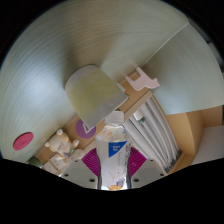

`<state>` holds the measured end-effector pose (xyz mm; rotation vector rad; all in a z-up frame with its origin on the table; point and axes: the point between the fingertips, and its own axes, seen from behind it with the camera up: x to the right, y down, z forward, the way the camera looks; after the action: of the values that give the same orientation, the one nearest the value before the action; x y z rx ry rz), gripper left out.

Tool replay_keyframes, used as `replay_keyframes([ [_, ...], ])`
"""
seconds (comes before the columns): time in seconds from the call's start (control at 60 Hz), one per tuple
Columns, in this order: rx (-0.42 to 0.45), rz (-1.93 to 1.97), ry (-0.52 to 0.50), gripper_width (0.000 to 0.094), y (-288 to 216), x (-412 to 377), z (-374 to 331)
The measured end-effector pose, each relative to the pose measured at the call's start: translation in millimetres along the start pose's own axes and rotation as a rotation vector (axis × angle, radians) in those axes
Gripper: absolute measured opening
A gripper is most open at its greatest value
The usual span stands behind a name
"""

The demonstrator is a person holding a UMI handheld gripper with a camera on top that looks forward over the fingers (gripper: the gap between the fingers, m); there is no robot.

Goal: Pour water

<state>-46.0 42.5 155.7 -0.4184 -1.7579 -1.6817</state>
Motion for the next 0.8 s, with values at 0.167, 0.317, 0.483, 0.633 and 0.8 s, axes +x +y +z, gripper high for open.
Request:
replay_keyframes([
  [0.167, 0.001, -0.008, 0.000, 0.0327, -5, -5, 2],
  [0.317, -0.043, 0.171, -0.011, 0.0328, 14, -4, 4],
  [0.483, -0.167, 0.752, -0.050, 0.0325, 71, 0, 3],
  [0.633, -0.283, 1.368, -0.016, 0.0326, 129, 0, -10],
  [0.8, -0.387, 1.945, 0.070, 0.0328, 178, -25, -27],
])
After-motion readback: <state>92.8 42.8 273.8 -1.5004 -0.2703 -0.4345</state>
